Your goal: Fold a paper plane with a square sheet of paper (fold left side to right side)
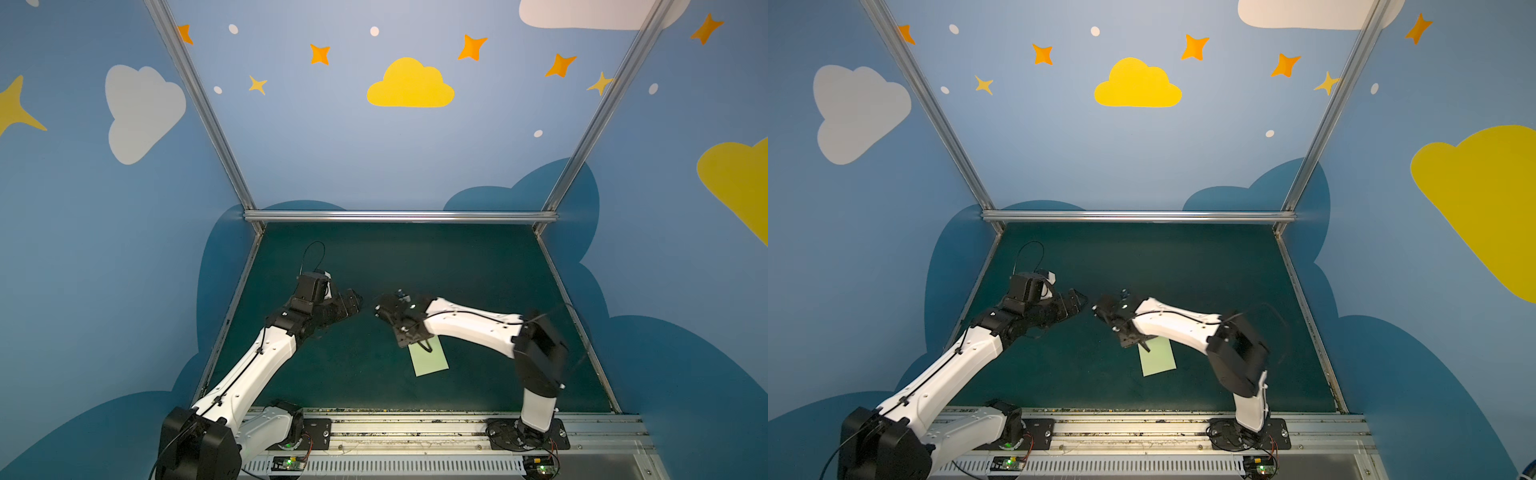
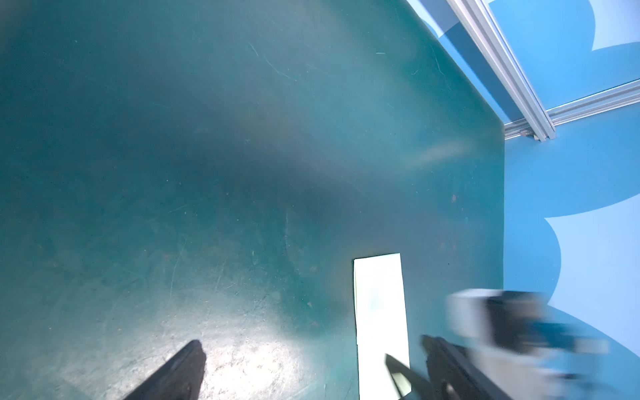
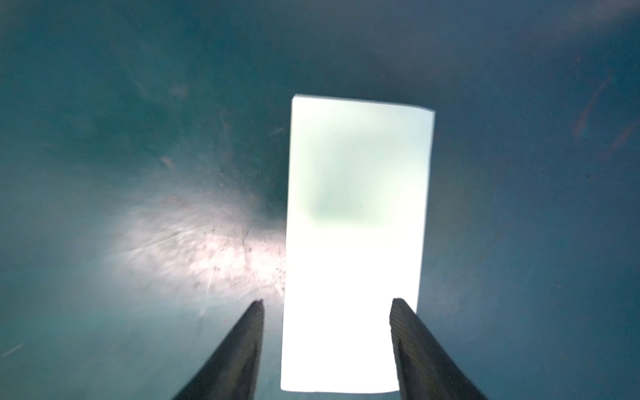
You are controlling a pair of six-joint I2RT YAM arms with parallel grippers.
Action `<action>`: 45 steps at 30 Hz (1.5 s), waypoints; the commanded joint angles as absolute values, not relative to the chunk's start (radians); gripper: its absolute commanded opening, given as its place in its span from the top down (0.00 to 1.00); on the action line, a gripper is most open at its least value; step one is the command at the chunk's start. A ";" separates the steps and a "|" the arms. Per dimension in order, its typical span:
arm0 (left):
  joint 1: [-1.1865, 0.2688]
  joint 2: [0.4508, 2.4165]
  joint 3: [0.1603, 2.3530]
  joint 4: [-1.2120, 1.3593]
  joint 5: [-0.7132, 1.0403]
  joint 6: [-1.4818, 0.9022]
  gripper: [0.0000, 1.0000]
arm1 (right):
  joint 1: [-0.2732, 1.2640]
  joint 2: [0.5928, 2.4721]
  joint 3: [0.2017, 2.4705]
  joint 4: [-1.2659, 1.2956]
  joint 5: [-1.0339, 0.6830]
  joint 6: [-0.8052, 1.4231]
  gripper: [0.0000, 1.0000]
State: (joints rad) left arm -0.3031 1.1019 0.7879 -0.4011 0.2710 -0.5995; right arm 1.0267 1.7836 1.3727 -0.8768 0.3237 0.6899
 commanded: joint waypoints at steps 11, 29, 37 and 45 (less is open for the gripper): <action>-0.314 1.111 0.682 -0.250 0.249 -0.711 0.00 | 0.653 1.506 0.898 -0.418 -0.267 0.595 1.00; -0.522 1.321 0.717 -0.176 0.205 -0.807 0.00 | 0.609 1.602 0.642 -0.203 -0.240 0.680 1.00; -0.636 1.440 0.691 -0.044 0.261 -0.977 0.00 | 0.621 1.538 0.512 -0.097 -0.226 0.848 1.00; -0.720 1.575 0.690 0.111 0.340 -1.060 0.06 | 0.665 1.503 0.453 -0.035 -0.191 1.009 1.00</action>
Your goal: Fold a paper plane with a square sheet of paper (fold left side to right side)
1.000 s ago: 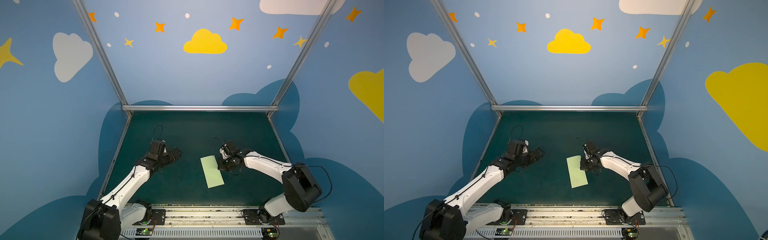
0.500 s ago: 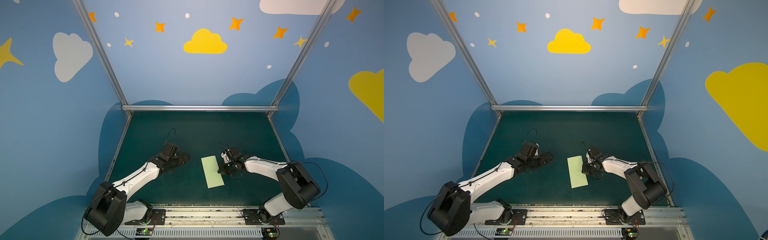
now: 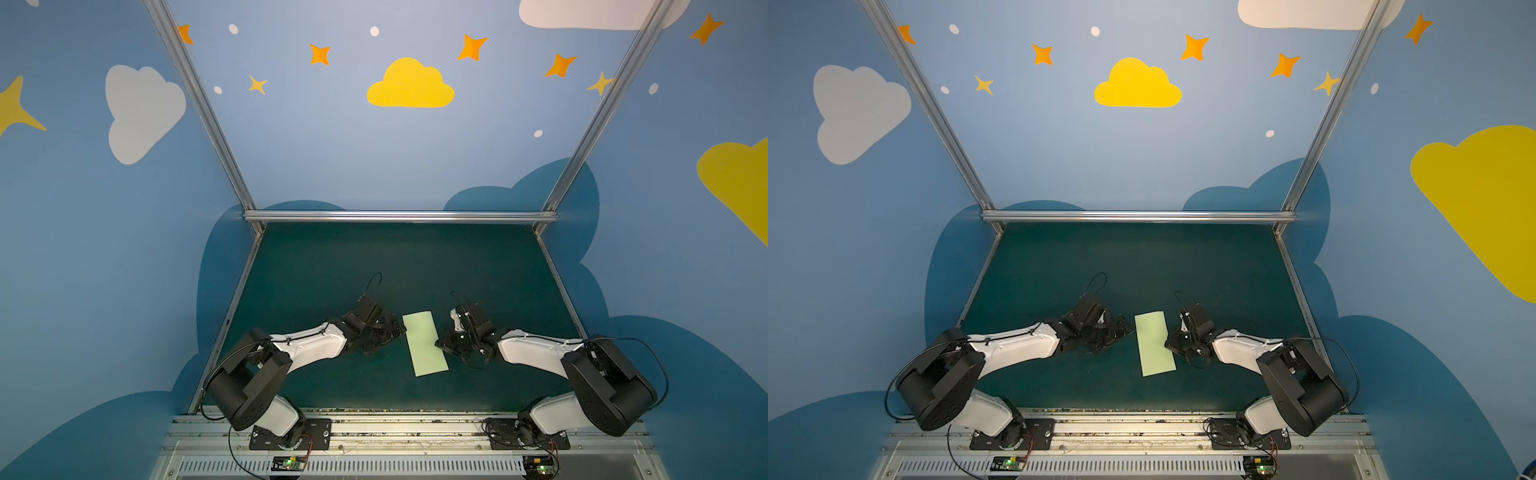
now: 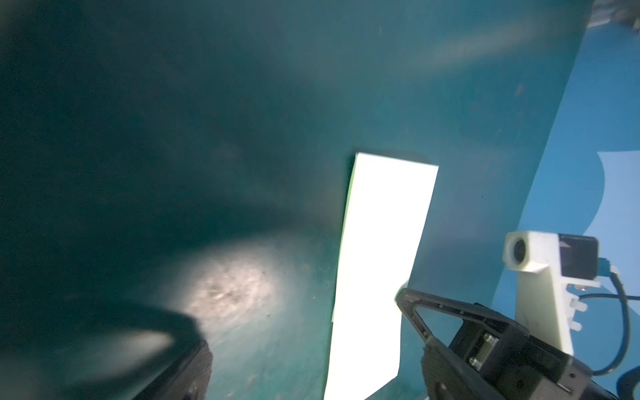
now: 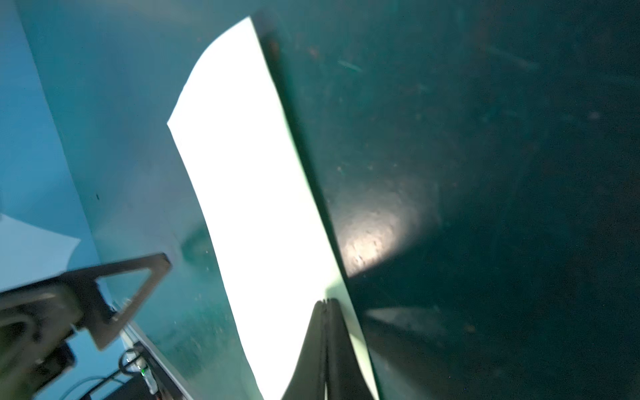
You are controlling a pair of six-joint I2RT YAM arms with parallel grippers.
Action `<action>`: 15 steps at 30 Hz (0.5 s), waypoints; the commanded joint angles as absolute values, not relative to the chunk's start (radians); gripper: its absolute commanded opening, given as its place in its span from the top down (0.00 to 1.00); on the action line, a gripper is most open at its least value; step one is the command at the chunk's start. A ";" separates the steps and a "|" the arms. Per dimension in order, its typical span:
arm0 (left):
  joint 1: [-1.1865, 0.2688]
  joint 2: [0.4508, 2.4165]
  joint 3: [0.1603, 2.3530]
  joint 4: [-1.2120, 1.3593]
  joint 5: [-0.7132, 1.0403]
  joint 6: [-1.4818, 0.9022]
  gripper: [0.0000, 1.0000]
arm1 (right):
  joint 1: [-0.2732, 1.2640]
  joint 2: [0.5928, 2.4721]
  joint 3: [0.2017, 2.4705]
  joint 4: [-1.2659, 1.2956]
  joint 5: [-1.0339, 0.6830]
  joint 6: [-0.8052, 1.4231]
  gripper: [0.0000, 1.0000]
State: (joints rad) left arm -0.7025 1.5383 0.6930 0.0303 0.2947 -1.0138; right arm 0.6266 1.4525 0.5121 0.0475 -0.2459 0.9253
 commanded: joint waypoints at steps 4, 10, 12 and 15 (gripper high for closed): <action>-0.755 1.633 0.720 0.141 0.363 -1.063 0.06 | 0.683 1.485 0.455 -0.056 -0.158 1.023 1.00; -0.790 1.713 0.787 0.137 0.368 -1.051 0.07 | 0.681 1.495 0.454 -0.085 -0.145 1.003 1.00; -0.797 1.733 0.804 0.128 0.363 -1.055 0.07 | 0.682 1.504 0.449 -0.079 -0.147 1.005 1.00; -0.806 1.749 0.811 0.124 0.347 -1.068 0.07 | 0.683 1.517 0.440 -0.064 -0.153 1.010 1.00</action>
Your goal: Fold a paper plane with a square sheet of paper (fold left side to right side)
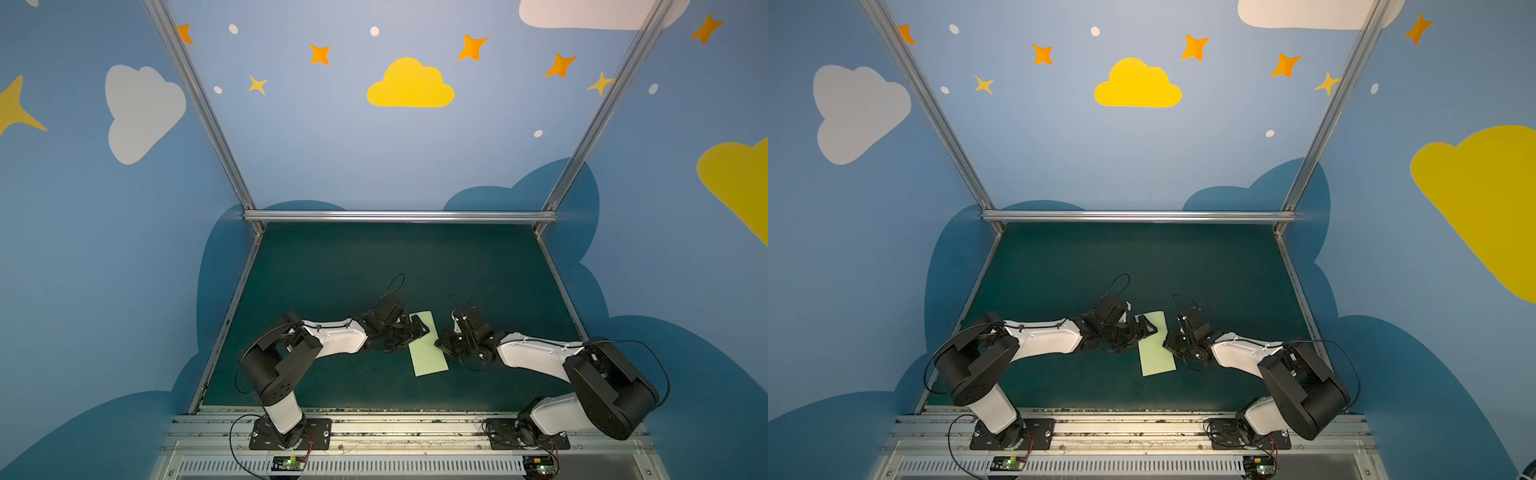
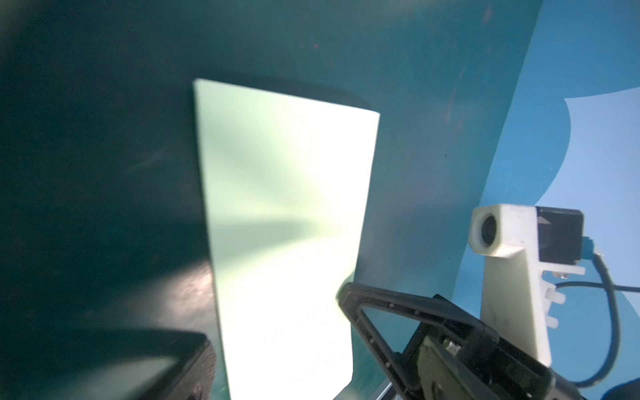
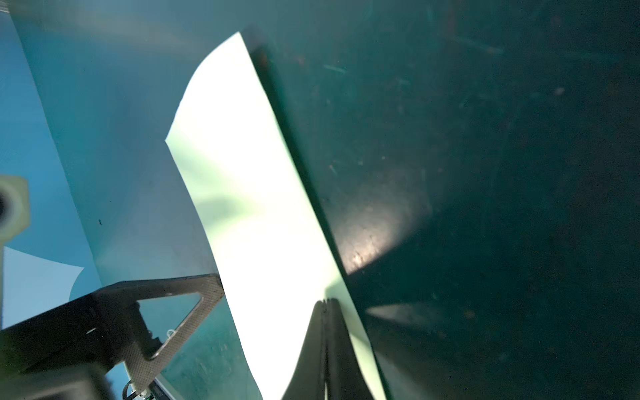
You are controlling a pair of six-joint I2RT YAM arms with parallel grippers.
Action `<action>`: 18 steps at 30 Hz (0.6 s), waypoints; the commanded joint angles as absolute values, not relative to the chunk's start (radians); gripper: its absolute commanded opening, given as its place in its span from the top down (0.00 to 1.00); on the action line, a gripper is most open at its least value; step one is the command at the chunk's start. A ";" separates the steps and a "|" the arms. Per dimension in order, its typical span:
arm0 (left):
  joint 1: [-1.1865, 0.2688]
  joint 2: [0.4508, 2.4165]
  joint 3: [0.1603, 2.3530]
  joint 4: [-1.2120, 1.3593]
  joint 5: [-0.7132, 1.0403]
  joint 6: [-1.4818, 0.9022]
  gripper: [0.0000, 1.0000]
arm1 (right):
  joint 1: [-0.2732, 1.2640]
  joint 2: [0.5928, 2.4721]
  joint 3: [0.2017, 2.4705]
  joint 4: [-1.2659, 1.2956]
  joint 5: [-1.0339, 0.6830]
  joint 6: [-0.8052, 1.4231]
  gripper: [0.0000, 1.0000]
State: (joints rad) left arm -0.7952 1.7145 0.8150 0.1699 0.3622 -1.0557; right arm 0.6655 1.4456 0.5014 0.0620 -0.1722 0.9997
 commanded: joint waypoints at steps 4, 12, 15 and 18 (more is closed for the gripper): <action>-0.814 1.755 0.808 0.122 0.328 -1.084 0.07 | 0.683 1.523 0.436 -0.056 -0.158 1.009 1.00; -0.816 1.793 0.819 0.231 0.369 -1.072 0.07 | 0.681 1.510 0.434 -0.067 -0.160 1.008 1.00; -0.817 1.795 0.835 0.263 0.394 -1.055 0.06 | 0.680 1.507 0.433 -0.071 -0.157 1.006 1.00; -0.812 1.789 0.848 0.279 0.416 -1.039 0.06 | 0.681 1.506 0.429 -0.073 -0.154 1.007 1.00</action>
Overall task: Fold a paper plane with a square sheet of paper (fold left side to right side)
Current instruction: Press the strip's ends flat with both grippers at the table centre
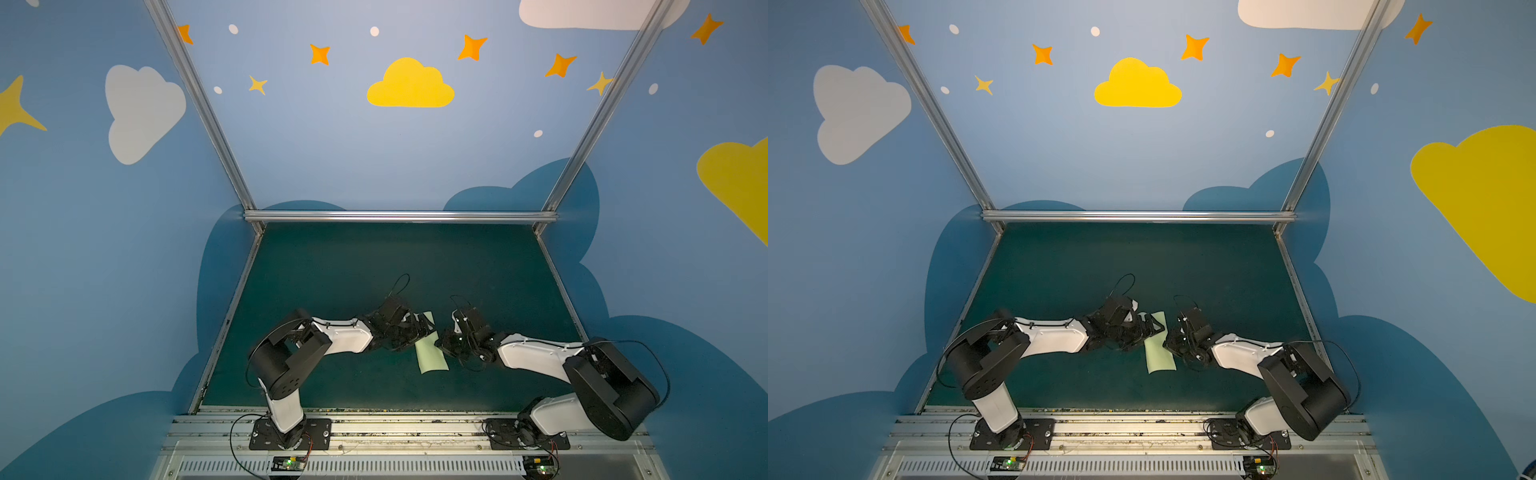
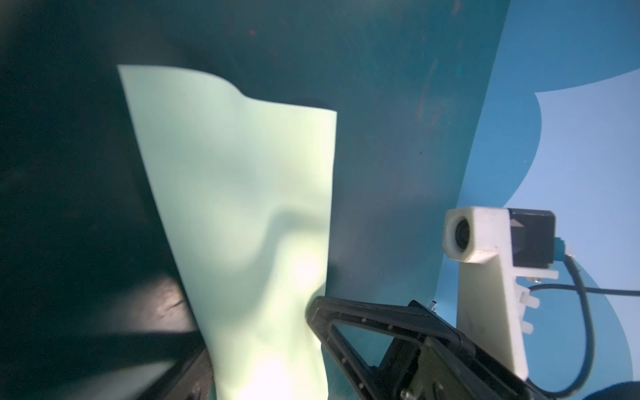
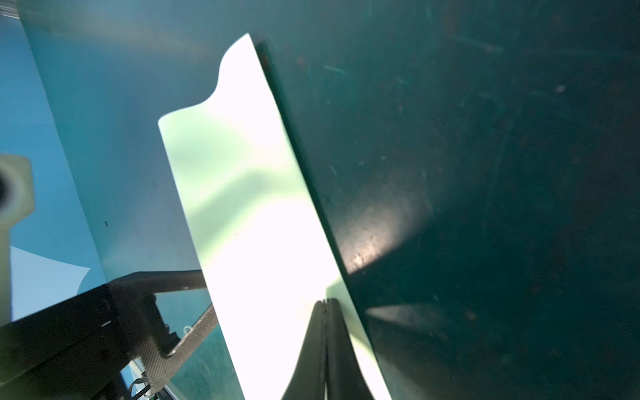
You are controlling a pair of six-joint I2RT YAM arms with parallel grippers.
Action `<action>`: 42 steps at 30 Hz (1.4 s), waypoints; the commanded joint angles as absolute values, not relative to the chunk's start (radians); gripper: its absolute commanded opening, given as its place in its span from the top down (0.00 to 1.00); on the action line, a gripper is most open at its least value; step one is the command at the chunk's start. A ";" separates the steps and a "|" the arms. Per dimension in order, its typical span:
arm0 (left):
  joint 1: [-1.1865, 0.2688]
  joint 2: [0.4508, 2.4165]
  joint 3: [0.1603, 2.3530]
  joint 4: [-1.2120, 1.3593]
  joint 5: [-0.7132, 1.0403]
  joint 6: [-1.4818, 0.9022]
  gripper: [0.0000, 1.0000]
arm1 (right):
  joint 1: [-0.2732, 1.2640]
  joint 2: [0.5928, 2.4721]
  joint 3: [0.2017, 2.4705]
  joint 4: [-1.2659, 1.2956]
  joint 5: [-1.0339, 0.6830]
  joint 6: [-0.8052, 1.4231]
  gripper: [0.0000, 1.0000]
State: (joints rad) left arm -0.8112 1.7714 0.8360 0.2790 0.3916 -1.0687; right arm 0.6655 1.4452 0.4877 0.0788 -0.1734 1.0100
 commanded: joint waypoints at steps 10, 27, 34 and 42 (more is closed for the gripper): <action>-0.747 1.754 0.853 0.301 0.474 -1.011 0.03 | 0.678 1.494 0.425 -0.085 -0.146 1.006 1.00; -0.716 1.766 0.806 0.333 0.559 -0.992 0.04 | 0.675 1.483 0.430 -0.104 -0.138 1.003 1.00; -0.717 1.760 0.749 0.330 0.566 -0.983 0.13 | 0.674 1.484 0.439 -0.112 -0.142 0.992 1.00; -0.718 1.769 0.761 0.297 0.575 -0.960 0.41 | 0.671 1.472 0.472 -0.152 -0.144 0.927 1.00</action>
State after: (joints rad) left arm -0.7185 1.7699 0.7605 0.3283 0.5671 -0.9848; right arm 0.6655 1.4338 0.4980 0.0544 -0.1696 0.9733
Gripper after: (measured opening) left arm 0.604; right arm 0.047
